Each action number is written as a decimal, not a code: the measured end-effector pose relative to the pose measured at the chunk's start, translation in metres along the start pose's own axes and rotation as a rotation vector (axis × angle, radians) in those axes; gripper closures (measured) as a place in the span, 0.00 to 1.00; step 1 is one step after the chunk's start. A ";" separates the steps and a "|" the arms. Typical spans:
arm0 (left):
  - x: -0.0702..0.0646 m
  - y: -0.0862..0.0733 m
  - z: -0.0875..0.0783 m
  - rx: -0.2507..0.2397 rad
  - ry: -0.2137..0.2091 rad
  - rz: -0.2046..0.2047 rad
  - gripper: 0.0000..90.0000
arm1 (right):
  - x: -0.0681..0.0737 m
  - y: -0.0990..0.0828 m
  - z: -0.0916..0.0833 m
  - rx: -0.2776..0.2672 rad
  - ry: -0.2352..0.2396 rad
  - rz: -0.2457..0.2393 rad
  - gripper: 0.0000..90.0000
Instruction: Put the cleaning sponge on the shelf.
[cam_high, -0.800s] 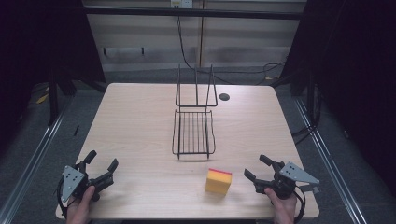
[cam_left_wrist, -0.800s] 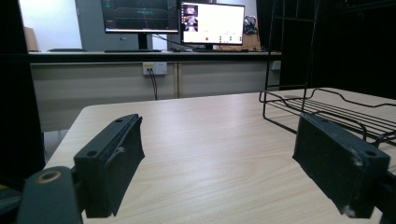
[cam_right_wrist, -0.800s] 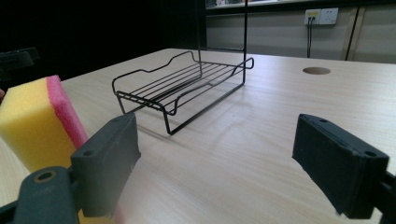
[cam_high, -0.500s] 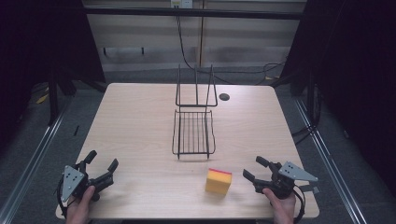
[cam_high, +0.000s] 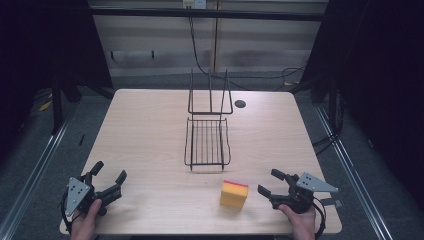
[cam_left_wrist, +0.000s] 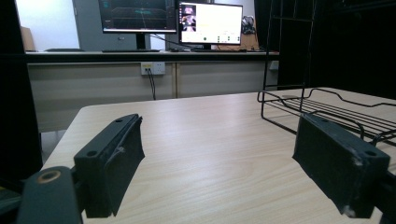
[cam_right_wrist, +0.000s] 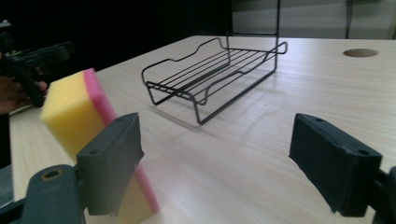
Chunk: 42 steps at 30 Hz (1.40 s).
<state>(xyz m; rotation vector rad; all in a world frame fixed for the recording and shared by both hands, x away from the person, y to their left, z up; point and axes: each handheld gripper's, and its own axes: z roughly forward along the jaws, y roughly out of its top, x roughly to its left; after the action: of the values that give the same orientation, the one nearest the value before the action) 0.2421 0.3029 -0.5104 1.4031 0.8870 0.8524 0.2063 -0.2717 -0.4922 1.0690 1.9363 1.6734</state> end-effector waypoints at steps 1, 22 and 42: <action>0.000 0.000 0.000 0.000 0.000 0.000 0.17 | 0.001 0.001 0.000 0.005 0.001 -0.003 0.20; 0.000 0.000 0.000 -0.001 -0.005 0.000 0.17 | 0.014 0.012 -0.001 0.020 0.178 -0.043 0.24; 0.000 0.000 0.000 0.000 -0.005 0.000 0.17 | 0.027 0.016 0.006 0.050 0.349 -0.094 0.36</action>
<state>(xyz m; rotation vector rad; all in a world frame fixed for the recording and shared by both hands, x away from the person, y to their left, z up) 0.2423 0.3031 -0.5104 1.4049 0.8831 0.8485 0.1985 -0.2477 -0.4735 0.7249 2.2116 1.8655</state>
